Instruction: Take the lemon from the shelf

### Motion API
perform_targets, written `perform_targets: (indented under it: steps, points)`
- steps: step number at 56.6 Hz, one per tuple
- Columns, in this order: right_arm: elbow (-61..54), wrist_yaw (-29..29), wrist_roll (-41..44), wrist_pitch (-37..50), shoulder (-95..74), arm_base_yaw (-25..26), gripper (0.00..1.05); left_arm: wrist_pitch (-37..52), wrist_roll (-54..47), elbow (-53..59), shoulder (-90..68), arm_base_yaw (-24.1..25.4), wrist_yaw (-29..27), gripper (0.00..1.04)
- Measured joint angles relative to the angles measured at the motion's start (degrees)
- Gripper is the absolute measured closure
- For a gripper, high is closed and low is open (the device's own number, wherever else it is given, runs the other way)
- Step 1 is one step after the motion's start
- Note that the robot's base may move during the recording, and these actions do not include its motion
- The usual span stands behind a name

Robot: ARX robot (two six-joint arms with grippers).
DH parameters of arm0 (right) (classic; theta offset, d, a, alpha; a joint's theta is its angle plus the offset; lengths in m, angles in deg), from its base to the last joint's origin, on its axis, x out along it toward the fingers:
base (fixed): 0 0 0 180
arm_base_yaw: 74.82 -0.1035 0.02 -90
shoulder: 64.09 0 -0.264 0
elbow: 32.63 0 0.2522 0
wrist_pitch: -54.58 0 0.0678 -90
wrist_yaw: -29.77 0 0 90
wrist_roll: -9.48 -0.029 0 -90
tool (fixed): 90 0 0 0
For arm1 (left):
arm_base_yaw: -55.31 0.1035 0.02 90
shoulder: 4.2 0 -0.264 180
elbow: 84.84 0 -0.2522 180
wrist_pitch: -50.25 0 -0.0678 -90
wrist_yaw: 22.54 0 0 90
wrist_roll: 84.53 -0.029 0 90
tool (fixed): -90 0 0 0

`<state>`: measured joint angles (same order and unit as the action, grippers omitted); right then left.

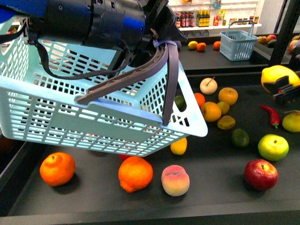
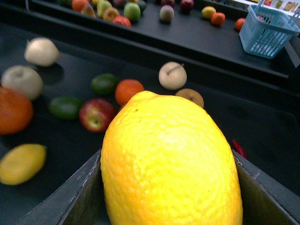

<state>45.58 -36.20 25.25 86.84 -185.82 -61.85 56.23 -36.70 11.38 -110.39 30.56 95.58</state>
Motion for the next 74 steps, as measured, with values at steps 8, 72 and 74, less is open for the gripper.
perform_targets:
  steps: [8, 72, 74]
  points:
    - [-6.2, 4.2, -6.6, -3.8, 12.2, -3.9, 0.34, 0.0, 0.0, 0.0, 0.0, 0.0, 0.1, 0.94]
    - [-0.3, -3.2, -25.8, -7.3, 1.5, -25.5, 0.22, 0.0, 0.0, 0.0, 0.0, 0.0, 0.0, 0.95]
    - [-0.1, -3.3, -26.2, -6.9, 1.5, -25.5, 0.17, 0.0, 0.0, 0.0, 0.0, 0.0, 0.0, 0.95]
